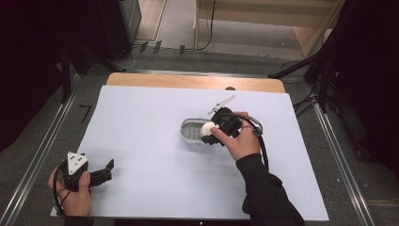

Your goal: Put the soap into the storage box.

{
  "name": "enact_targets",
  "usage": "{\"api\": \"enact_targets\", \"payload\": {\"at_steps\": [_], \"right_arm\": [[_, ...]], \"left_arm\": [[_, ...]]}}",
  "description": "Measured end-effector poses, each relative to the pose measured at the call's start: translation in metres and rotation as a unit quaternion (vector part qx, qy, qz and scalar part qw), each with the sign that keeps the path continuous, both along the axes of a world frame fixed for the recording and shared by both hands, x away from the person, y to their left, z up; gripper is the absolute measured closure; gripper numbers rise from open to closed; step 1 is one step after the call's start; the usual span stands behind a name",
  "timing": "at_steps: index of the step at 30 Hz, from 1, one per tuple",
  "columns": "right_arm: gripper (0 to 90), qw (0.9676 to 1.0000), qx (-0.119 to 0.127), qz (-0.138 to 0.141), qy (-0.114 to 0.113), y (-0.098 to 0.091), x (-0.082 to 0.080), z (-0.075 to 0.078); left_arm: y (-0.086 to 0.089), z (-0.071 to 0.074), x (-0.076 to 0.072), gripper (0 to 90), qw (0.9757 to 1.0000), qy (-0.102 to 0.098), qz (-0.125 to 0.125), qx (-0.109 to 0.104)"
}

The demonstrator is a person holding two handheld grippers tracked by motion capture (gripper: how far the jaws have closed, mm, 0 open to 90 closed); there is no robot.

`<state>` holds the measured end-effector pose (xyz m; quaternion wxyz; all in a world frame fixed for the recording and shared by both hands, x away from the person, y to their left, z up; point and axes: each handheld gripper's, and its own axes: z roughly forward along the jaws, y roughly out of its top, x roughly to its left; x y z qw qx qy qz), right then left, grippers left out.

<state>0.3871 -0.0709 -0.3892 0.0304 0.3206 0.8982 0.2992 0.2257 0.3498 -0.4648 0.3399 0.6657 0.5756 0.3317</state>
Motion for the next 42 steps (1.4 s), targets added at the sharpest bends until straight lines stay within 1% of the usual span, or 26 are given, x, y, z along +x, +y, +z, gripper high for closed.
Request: {"api": "enact_targets", "payload": {"at_steps": [6,8,11,13,18,20,21,26,29,30,33,37,40,42], "right_arm": [[23.5,1.0000,-0.006,0.003,0.005,0.009,0.003,-0.001],[23.5,1.0000,-0.008,0.004,-0.001,0.014,0.004,0.001],[23.5,1.0000,-0.004,0.005,0.000,0.017,0.005,0.001],[23.5,1.0000,-0.007,0.006,0.002,0.021,0.008,0.000],[23.5,0.9999,-0.006,0.009,0.009,0.027,0.009,-0.003],[23.5,0.9999,-0.007,0.010,0.008,0.028,0.010,-0.004],[23.5,0.9999,-0.006,0.009,0.012,0.029,0.010,-0.006],[23.5,0.9998,-0.004,0.008,0.017,0.031,0.013,-0.008],[23.5,0.9997,-0.008,0.007,0.020,0.031,0.015,-0.010],[23.5,0.9996,-0.007,0.005,0.025,0.031,0.016,-0.012],[23.4,0.9994,-0.005,0.006,0.034,0.032,0.018,-0.015],[23.5,0.9992,-0.004,0.004,0.039,0.032,0.018,-0.017],[23.4,0.9991,-0.008,0.005,0.041,0.033,0.020,-0.019],[23.4,0.9988,-0.009,0.005,0.047,0.033,0.021,-0.021]], "left_arm": [[0.000,0.000,0.000,0.2,1.0000,0.000,-0.001,0.000],[0.000,0.000,0.000,0.2,1.0000,0.001,0.000,0.000],[0.000,0.000,0.000,0.2,1.0000,0.001,0.000,0.000],[0.000,0.000,0.000,0.2,1.0000,0.001,-0.001,0.000],[0.000,0.000,0.000,0.2,1.0000,0.002,0.000,0.001],[0.000,0.000,0.000,0.1,1.0000,0.002,0.000,0.001],[0.000,0.000,0.000,0.2,1.0000,0.002,-0.001,0.000],[0.000,0.000,0.001,0.2,1.0000,0.002,-0.002,-0.001],[0.000,0.000,0.001,0.2,1.0000,0.003,-0.001,-0.001],[0.000,0.000,0.001,0.2,1.0000,0.003,-0.002,0.000],[0.000,0.000,0.001,0.2,1.0000,0.003,-0.002,0.000],[0.000,0.000,0.001,0.2,1.0000,0.003,-0.002,0.000],[0.000,0.000,0.001,0.1,1.0000,0.003,-0.002,-0.001],[0.000,0.000,0.001,0.2,1.0000,0.003,-0.002,0.000]]}}
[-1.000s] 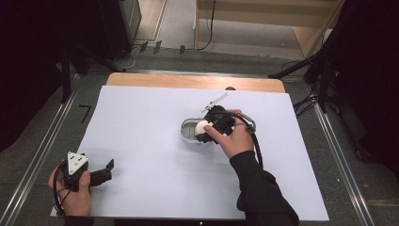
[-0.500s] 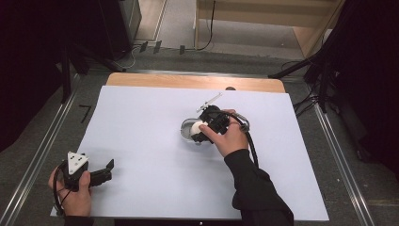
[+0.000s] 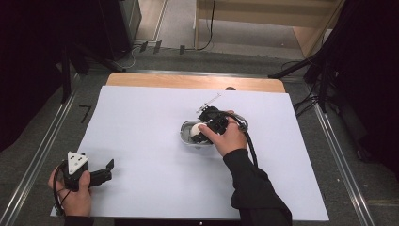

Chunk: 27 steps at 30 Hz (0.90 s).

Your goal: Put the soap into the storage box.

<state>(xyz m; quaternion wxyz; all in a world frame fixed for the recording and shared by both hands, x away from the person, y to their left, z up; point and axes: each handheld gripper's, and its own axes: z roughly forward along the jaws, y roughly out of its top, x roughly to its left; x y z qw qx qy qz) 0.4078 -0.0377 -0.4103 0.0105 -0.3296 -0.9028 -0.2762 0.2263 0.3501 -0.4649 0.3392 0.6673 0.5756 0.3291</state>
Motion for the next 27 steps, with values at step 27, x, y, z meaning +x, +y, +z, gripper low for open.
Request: {"api": "enact_targets", "payload": {"at_steps": [27], "right_arm": [[23.1,0.9987,-0.013,-0.038,-0.030,0.001,-0.005,-0.010]], "left_arm": [[0.000,0.000,0.000,0.2,1.0000,0.000,0.000,0.000]]}}
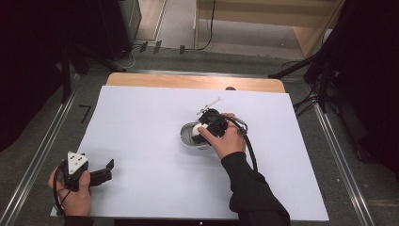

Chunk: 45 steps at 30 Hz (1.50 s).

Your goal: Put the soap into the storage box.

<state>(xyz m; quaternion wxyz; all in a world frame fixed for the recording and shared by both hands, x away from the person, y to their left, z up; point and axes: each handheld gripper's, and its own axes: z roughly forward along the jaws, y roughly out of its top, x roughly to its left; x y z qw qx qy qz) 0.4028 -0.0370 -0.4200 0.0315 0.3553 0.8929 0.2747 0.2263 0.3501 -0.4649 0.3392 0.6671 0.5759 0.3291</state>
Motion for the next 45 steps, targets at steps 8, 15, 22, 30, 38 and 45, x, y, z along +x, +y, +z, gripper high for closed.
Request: {"api": "enact_targets", "payload": {"at_steps": [8,15,22,30,38,45], "right_arm": [[22.7,0.9997,0.024,-0.006,-0.008,-0.006,-0.003,0.007],[22.2,0.9992,0.035,-0.007,-0.019,-0.014,-0.008,0.017],[21.8,0.9988,0.040,-0.012,-0.024,-0.028,-0.012,0.018],[19.3,0.9986,0.043,-0.018,-0.023,-0.042,-0.017,0.014],[15.8,0.9978,0.049,-0.028,-0.034,-0.063,-0.027,0.013],[14.9,0.9974,0.051,-0.038,-0.034,-0.081,-0.034,0.009]], "left_arm": [[0.000,0.000,0.000,0.2,1.0000,0.000,0.000,0.000],[0.000,0.000,0.000,0.1,1.0000,0.000,0.000,0.001],[0.000,0.000,0.000,0.2,1.0000,0.001,0.000,0.000],[0.000,0.000,0.000,0.1,1.0000,0.000,0.000,0.001],[0.000,0.000,0.000,0.2,1.0000,0.000,0.000,0.001],[-0.001,0.000,0.000,0.2,1.0000,0.000,0.001,0.002]]}}
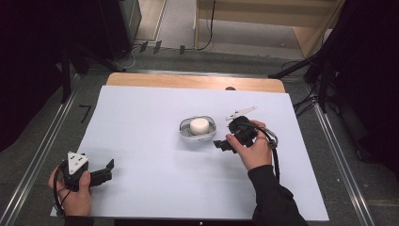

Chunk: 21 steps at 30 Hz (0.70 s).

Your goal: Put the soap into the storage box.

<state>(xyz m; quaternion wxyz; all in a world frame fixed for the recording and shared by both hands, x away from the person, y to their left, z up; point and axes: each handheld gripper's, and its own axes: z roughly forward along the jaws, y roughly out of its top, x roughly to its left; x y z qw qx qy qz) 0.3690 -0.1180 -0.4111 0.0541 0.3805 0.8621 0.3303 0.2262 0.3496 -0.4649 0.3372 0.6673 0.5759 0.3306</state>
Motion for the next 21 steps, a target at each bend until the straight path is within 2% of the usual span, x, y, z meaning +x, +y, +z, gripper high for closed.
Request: {"api": "enact_targets", "payload": {"at_steps": [8,21], "right_arm": [[13.5,0.9999,-0.006,-0.015,0.004,-0.021,-0.008,-0.008],[12.8,0.9994,0.005,-0.034,0.001,-0.050,-0.022,-0.018]], "left_arm": [[0.000,0.000,0.000,0.2,1.0000,0.000,0.001,0.001],[0.000,0.000,0.000,0.1,1.0000,-0.001,0.000,0.001]]}}
